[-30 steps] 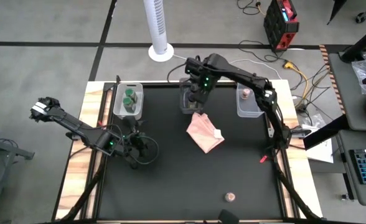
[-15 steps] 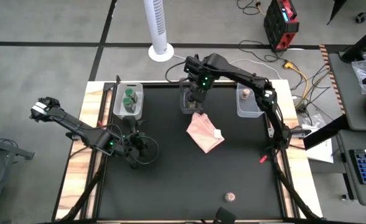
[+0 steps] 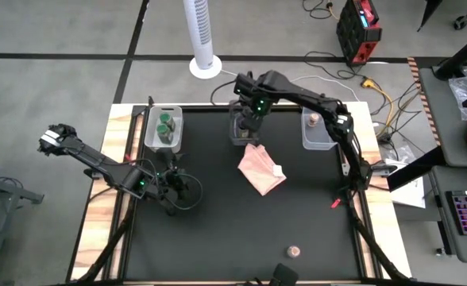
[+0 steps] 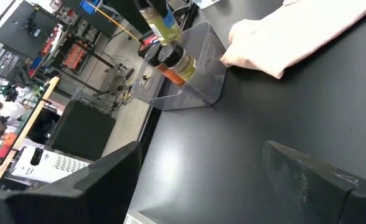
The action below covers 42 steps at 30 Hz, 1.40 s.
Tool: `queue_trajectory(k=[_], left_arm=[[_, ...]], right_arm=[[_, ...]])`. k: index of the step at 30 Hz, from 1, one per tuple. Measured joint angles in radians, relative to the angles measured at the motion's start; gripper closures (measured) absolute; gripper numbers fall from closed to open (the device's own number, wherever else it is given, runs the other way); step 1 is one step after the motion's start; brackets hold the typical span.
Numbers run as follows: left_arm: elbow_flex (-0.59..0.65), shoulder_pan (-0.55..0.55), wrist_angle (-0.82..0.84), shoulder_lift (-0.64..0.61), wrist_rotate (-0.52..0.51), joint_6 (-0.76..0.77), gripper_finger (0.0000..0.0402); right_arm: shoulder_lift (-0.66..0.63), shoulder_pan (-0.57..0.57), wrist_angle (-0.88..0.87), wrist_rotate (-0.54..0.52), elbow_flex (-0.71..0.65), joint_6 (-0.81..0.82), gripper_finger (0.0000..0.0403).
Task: Sort spices by type
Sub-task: Put the black seasoning bottle into the black bin
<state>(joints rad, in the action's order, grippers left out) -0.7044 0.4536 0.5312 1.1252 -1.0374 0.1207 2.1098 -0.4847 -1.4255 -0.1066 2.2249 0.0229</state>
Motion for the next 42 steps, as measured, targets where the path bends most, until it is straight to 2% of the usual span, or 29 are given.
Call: queue_trajectory(k=[21, 35, 42], left_arm=[[0.000, 0.000, 0.000, 0.000, 0.000, 0.000, 0.0082], [0.000, 0.000, 0.000, 0.000, 0.000, 0.000, 0.0082], [0.000, 0.000, 0.000, 0.000, 0.000, 0.000, 0.0082]], right_arm=[[0.000, 0.000, 0.124, 0.000, -0.158, -0.035, 0.0209], [0.003, 0.000, 0.178, 0.001, -0.177, -0.053, 0.0208], [0.057, 0.006, 0.172, 0.002, -0.178, -0.066, 0.0207]])
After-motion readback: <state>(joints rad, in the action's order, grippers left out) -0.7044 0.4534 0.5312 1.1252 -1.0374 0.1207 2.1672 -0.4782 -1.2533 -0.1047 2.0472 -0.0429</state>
